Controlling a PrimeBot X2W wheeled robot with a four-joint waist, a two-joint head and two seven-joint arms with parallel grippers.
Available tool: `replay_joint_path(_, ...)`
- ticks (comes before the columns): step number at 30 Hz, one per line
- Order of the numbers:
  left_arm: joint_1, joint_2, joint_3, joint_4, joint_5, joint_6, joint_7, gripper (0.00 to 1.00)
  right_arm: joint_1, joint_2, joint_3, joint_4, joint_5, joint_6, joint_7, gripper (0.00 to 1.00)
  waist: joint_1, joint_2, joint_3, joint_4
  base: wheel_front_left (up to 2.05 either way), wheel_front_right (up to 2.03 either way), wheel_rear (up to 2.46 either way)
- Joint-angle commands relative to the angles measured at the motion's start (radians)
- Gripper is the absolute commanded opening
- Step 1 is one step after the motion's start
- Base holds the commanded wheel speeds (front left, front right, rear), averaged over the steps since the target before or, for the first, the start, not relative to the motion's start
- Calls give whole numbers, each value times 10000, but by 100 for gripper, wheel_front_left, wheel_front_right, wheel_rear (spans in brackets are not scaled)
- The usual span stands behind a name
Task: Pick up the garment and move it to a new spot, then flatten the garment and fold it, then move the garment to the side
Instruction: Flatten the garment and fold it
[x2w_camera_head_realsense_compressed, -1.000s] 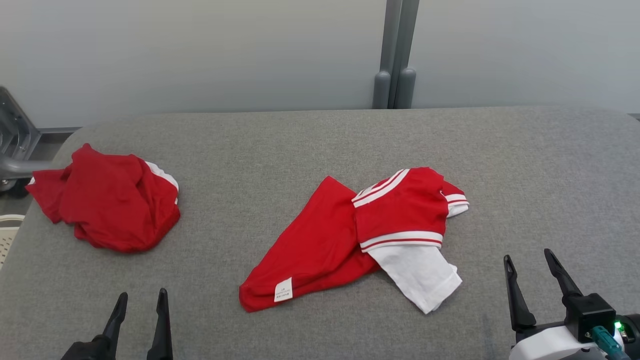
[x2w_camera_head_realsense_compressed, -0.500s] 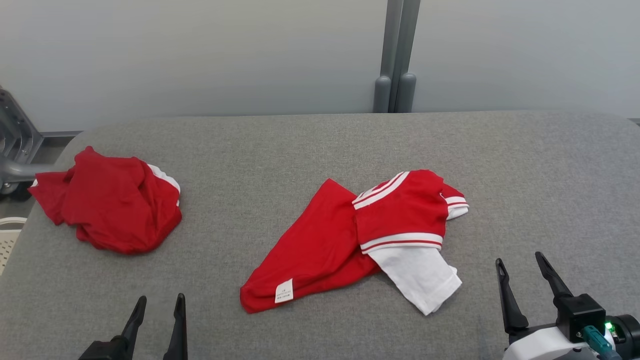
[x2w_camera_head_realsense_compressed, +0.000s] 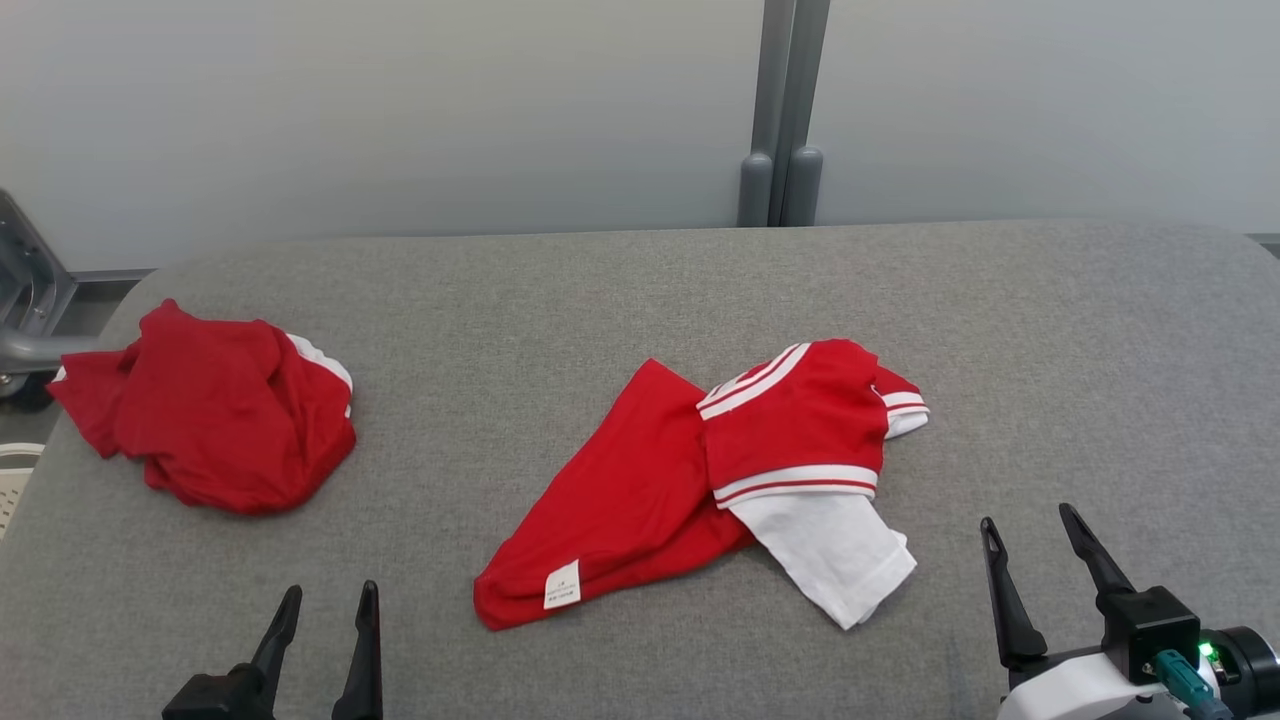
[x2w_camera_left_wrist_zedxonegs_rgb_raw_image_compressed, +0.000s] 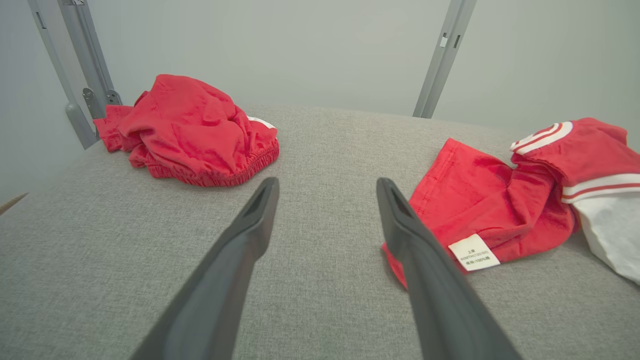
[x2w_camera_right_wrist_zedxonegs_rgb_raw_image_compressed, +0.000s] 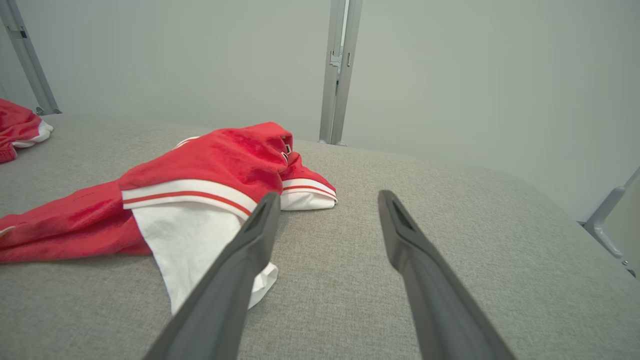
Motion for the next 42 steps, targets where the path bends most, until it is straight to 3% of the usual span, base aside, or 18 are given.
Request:
replay_joint_path(1, -121, 55, -15, -8, -55, -23, -38, 100, 94, -24, 22, 21, 62, 1, -33, 100, 0, 0, 13, -31, 0, 0, 0)
replay_joint_path(13, -500, -52, -424, 504, -300, -23, -36, 100, -312, -1, 631, 364, 60, 1, -33, 100, 0, 0, 325, -136, 0, 0, 0)
replay_joint_path(27, -2594, -108, -2622, 3113, -1933, -11, 414, 100, -2608, -81, 1589, 4118, -298, 1, -33, 100, 0, 0, 1380, 154, 0, 0, 0)
replay_joint_path(42, -3115, 462, -4725, 3766, -4156, -11, 571, 100, -2948, -123, 2593, 5375, 849, 1, -17, 100, 0, 0, 1433, 81, 0, 0, 0)
